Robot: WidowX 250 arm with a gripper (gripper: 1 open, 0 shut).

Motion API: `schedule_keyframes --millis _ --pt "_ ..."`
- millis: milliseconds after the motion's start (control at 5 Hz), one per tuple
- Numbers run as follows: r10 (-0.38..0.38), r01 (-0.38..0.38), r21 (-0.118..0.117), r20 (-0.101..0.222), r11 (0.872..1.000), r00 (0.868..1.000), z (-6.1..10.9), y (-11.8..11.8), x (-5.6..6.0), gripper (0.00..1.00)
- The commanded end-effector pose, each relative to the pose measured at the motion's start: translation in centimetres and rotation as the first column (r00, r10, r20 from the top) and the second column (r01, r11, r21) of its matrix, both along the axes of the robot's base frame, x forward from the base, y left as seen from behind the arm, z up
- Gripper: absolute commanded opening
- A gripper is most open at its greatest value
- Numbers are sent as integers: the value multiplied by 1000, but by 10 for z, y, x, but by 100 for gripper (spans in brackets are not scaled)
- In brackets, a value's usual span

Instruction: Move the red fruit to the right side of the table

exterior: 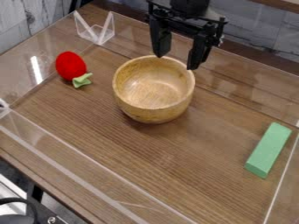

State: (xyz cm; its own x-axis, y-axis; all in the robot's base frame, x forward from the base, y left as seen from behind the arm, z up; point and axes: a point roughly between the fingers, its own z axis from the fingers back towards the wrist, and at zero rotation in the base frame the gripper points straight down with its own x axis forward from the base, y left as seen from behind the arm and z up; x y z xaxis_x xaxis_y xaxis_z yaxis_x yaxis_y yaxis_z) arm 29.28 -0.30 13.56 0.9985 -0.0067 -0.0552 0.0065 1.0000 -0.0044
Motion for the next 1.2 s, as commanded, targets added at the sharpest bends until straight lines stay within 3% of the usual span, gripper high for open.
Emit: schedule_keyframes --millis 0,200,400,600,800,1000 --pt "19 -20 -3 -33 1000 999 -11 3 -4 100" --pt "170 -170 -3 -19 985 985 -7 39 -13 100" --pt "312 -312 -12 17 950 950 -4 81 -24 100" --pt "459 -459 -25 34 888 888 -5 119 -31 100" --pt "580 -579 -36 32 814 814 -13 149 -32 100" --pt "699 -698 -43 33 715 714 -21 169 -30 100"
